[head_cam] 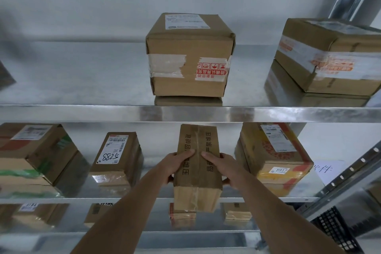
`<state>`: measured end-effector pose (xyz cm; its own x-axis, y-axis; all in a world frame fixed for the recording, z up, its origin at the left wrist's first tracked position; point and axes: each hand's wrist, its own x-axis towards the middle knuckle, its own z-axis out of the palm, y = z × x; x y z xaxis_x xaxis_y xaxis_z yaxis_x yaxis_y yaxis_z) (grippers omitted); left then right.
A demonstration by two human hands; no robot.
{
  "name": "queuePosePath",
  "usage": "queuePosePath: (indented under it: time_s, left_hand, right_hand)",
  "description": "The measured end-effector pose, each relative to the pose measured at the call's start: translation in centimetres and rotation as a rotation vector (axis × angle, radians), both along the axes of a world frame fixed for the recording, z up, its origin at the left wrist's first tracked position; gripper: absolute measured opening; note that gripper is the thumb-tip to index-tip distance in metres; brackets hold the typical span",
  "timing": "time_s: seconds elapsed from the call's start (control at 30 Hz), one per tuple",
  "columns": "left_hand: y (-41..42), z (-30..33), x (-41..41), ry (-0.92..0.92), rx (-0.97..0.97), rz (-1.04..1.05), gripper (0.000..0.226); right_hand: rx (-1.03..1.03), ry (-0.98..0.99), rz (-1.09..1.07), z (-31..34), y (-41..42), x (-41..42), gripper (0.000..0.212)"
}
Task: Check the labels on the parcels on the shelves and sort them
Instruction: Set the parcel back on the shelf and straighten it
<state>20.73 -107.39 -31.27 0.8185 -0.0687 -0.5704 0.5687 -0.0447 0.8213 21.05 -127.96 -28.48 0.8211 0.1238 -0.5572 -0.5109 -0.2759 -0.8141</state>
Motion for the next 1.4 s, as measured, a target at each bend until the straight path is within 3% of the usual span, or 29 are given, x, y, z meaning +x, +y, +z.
queuePosePath:
  time_s: [0.5, 0.67, 0.9, 1.4]
  left_hand:
    - [0.4, -0.6, 0.2, -0.026, -0.017, 0.042, 0.093]
    - [0.4, -0.5, 0.2, -0.019, 0.007, 0.056, 0.079]
    - [0.4, -0.1, 0.1, 0.009, 0.017, 0.058, 0.053]
    - [-0.5, 0.6, -0.8, -0.023, 0.042, 0.104, 0.059]
  right_hand:
    - [0.026, 0.007, 0.032, -0.5, 0.1, 0.7, 0.061]
    - [0.012, 0.01, 0.037, -0.6, 0.2, 0.8, 0.059]
    - [0.027, 0.006, 0.039, -0.2, 0.3, 0.5, 0.04]
    - [-0.022, 0.005, 0.022, -0.5, 0.6, 0.3, 0.063]
